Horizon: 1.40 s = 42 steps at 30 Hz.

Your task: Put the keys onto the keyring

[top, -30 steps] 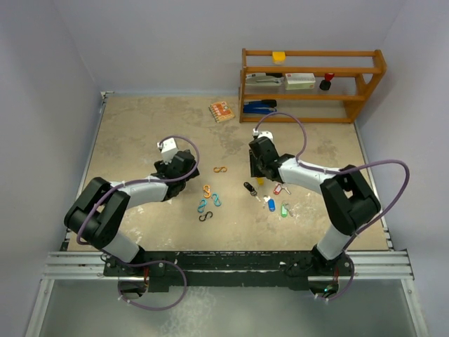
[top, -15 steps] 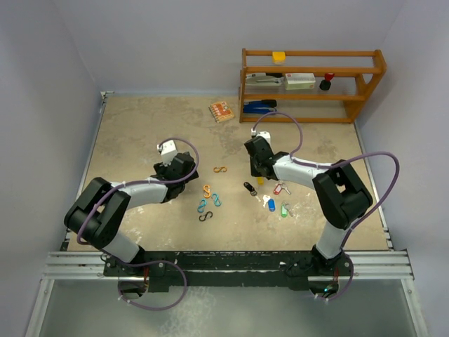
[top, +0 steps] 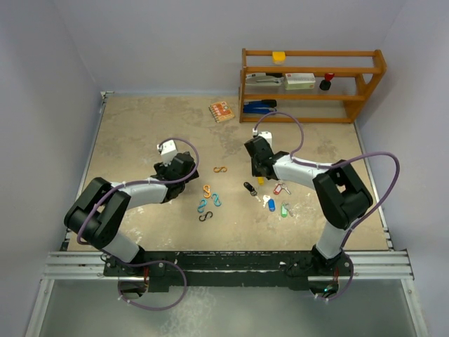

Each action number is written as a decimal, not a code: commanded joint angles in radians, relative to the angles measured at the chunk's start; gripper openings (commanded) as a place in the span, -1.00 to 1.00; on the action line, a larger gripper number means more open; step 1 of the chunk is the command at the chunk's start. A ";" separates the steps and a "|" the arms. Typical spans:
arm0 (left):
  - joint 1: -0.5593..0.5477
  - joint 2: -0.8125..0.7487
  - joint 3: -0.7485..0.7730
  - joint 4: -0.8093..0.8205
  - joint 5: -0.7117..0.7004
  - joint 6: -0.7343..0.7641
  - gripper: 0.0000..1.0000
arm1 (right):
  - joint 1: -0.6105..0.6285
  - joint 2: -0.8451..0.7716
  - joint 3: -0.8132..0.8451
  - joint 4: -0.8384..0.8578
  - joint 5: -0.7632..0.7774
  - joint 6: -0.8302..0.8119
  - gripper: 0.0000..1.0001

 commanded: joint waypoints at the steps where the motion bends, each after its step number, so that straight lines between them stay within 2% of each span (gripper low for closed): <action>1: -0.003 -0.006 -0.010 0.048 0.012 -0.010 0.65 | 0.011 -0.079 0.005 0.019 0.052 -0.011 -1.00; 13: -0.003 -0.012 0.005 0.074 0.071 0.022 0.64 | 0.020 -0.359 -0.195 0.185 -0.004 -0.106 -1.00; 19: -0.004 -0.009 0.012 0.076 0.083 0.040 0.63 | 0.021 -0.442 -0.240 0.199 -0.021 -0.113 -1.00; 27: -0.004 0.048 0.049 0.067 0.099 0.088 0.62 | 0.021 -0.504 -0.264 0.205 -0.033 -0.117 -1.00; 37: -0.038 0.135 0.119 0.053 0.112 0.160 0.42 | 0.021 -0.523 -0.265 0.192 -0.028 -0.119 -1.00; 42: -0.096 0.148 0.145 -0.009 0.031 0.188 0.37 | 0.021 -0.529 -0.262 0.188 -0.025 -0.118 -1.00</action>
